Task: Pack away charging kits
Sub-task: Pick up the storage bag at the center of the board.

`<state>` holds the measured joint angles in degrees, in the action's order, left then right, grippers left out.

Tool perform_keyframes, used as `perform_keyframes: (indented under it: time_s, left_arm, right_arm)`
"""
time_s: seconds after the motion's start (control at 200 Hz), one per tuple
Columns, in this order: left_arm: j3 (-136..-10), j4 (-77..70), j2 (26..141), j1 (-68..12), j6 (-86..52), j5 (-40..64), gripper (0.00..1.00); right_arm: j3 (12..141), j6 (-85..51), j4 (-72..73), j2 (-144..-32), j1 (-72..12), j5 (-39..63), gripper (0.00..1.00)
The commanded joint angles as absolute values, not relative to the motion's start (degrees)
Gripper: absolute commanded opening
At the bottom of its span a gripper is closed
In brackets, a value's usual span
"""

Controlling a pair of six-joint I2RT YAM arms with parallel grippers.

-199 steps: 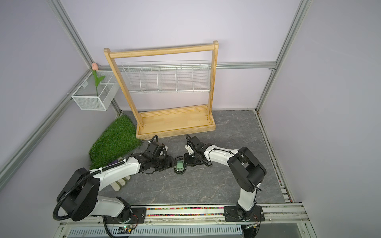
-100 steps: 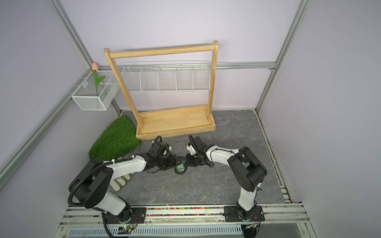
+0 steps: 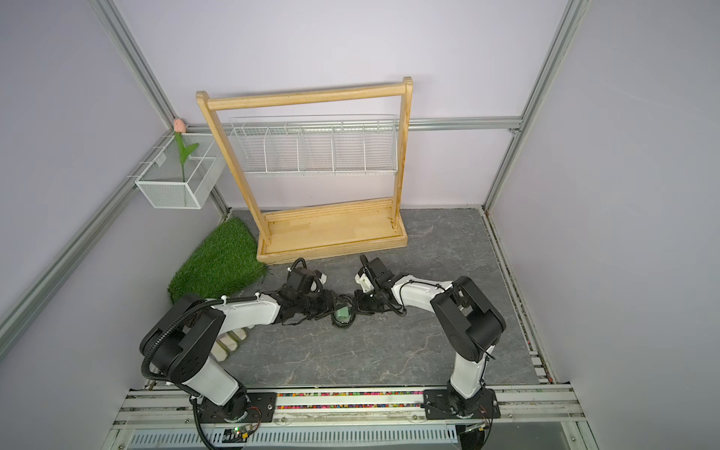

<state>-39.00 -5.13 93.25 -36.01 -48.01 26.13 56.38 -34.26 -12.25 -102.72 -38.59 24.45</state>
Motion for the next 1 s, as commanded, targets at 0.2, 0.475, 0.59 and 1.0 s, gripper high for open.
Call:
perform_keyframes:
  time_s: [0.2,0.475,0.59,1.0]
  left_arm:
    - [-36.9,-6.7,95.9,-36.4,-50.2,29.4,0.59]
    - [-34.9,-6.0,94.3,-36.4,-50.1,29.2,0.57]
    - [-35.4,-5.2,95.3,-36.6,-50.0,28.6,0.53]
    - [-36.3,-2.8,95.3,-36.7,-51.0,25.4,0.35]
  right_arm:
    - [54.6,-33.9,-13.2,-104.7,-38.2,22.1,0.06]
    - [54.7,-34.2,-12.6,-104.2,-38.2,21.7,0.07]
    - [54.7,-34.3,-12.3,-103.9,-38.3,21.9,0.07]
    - [55.6,-33.5,-12.5,-100.0,-38.5,22.9,0.16]
